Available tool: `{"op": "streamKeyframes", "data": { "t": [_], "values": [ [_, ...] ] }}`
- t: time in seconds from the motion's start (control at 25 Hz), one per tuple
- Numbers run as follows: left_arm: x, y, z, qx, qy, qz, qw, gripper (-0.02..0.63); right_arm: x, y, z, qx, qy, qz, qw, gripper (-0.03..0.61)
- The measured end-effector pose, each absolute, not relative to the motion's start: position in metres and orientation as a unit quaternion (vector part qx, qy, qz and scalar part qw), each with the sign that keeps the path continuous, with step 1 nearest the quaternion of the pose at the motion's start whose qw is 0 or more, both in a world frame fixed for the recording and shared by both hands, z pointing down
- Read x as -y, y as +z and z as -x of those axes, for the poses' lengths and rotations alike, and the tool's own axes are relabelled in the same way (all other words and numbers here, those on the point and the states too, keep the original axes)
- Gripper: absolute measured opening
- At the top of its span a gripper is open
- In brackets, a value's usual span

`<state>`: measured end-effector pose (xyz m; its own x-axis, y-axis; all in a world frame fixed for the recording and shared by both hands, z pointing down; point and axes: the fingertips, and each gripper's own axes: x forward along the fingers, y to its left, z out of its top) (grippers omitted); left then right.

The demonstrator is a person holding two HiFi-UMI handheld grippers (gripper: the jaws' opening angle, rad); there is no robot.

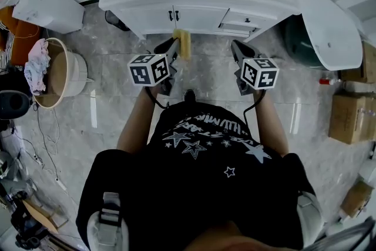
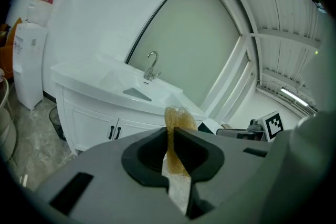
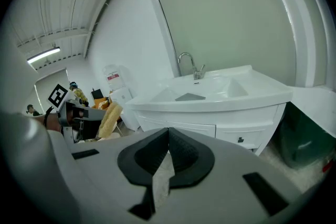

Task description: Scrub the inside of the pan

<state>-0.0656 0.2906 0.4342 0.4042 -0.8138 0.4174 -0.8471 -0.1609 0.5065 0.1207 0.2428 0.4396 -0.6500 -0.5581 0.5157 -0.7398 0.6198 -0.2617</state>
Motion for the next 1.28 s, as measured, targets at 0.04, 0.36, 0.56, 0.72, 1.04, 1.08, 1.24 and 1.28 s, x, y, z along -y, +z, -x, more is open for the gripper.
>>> {"op": "streamKeyframes", "data": {
  "t": [0.04, 0.36, 0.56, 0.72, 1.04, 1.08, 1.24, 1.28],
  "values": [
    [-0.287, 0.434, 0.071, 0.546, 0.023, -0.761, 0.349, 0.043, -0.238, 0.440, -0.117, 0.878, 0.231, -0.371, 0.196, 0.006],
    [-0.266, 0.437, 0.094, 0.546, 0.032, -0.763, 0.346, 0.043, -0.225, 0.447, -0.101, 0.875, 0.238, -0.371, 0.200, 0.006],
    [-0.247, 0.429, 0.096, 0.549, 0.036, -0.768, 0.328, 0.043, -0.206, 0.456, -0.097, 0.874, 0.246, -0.371, 0.196, 0.006],
    [-0.233, 0.432, 0.109, 0.561, 0.032, -0.757, 0.332, 0.043, -0.178, 0.461, -0.088, 0.872, 0.257, -0.371, 0.188, 0.008],
    [-0.172, 0.434, 0.128, 0.582, 0.026, -0.741, 0.334, 0.043, -0.106, 0.454, -0.074, 0.878, 0.256, -0.364, 0.176, 0.008],
    [-0.162, 0.435, 0.128, 0.583, 0.025, -0.740, 0.336, 0.043, -0.096, 0.455, -0.074, 0.878, 0.257, -0.363, 0.176, 0.008],
    [-0.123, 0.435, 0.125, 0.583, 0.024, -0.738, 0.340, 0.043, -0.049, 0.454, -0.075, 0.879, 0.255, -0.362, 0.178, 0.008],
    [-0.113, 0.435, 0.124, 0.583, 0.025, -0.737, 0.340, 0.043, -0.038, 0.453, -0.075, 0.879, 0.254, -0.362, 0.177, 0.008]
  ]
}}
